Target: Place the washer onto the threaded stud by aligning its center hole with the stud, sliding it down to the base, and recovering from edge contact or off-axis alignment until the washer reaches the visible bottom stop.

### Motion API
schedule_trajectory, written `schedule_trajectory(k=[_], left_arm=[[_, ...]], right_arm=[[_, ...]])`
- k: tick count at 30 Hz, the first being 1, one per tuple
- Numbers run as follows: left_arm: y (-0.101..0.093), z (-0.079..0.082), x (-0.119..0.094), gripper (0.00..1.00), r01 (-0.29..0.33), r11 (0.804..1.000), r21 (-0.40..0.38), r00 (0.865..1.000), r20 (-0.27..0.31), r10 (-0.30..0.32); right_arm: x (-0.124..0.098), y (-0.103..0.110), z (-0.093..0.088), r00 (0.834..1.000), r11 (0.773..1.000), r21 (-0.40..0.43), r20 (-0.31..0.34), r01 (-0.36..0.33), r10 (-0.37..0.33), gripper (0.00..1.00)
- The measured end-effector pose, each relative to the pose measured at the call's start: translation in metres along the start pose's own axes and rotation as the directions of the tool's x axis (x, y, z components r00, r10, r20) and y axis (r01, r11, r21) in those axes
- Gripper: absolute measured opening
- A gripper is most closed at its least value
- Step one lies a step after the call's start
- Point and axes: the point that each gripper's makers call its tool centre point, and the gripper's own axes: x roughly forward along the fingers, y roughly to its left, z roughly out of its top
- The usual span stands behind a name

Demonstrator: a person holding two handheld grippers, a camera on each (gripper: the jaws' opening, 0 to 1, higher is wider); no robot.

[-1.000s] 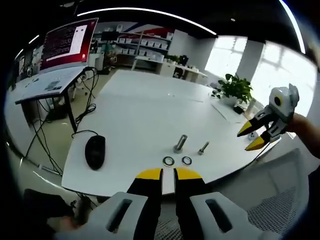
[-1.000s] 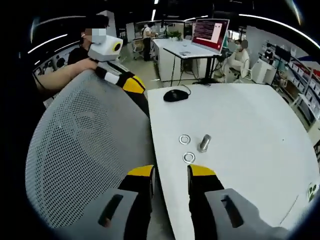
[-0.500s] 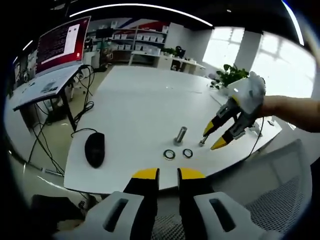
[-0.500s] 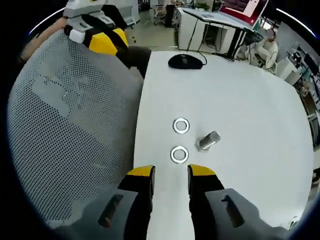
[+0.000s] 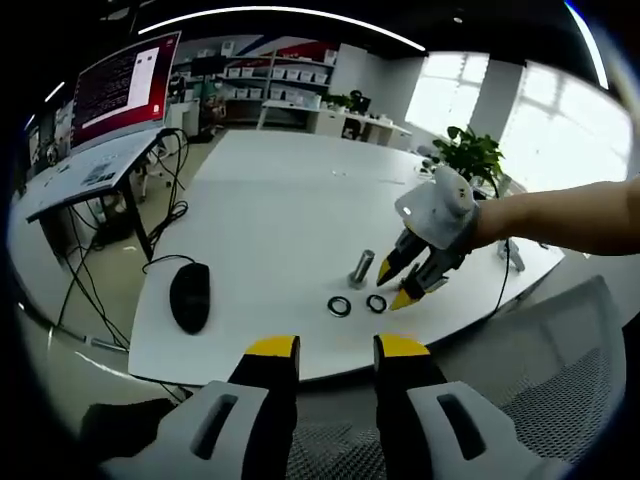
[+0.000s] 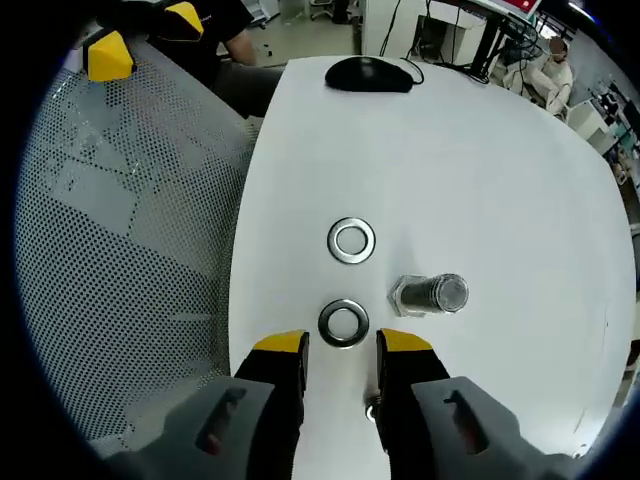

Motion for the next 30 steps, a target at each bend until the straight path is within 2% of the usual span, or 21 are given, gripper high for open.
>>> schedule_trajectory(k=[6,20,28,30], left_arm=[[-0.001,0.001,0.001,0.28,0.000,1.000,-0.004,1.000,0.003,0.000],[-0.003,0.001,0.001,0.28,-0.002,1.000,-0.012,1.000,0.009,0.002],[-0.003,0.002,0.001,0.28,-0.001,1.000,-0.013,1.000,0.009,0.002],[-0.003,0.002,0.001,0.28,-0.002,1.000,-0.014,1.000,0.010,0.002]], right_arm=[[0.008,-0.001,-0.006,0.999,1.000,-0.021,-0.032,0.014,-0.015,0.30],[0.015,-0.004,-0.004,0.999,0.999,-0.030,-0.042,0.011,-0.012,0.28],[0.015,-0.004,-0.002,0.999,1.000,0.000,-0.022,0.025,-0.025,0.24],[0.015,-0.005,-0.002,1.000,1.000,-0.002,-0.001,0.031,-0.031,0.24]])
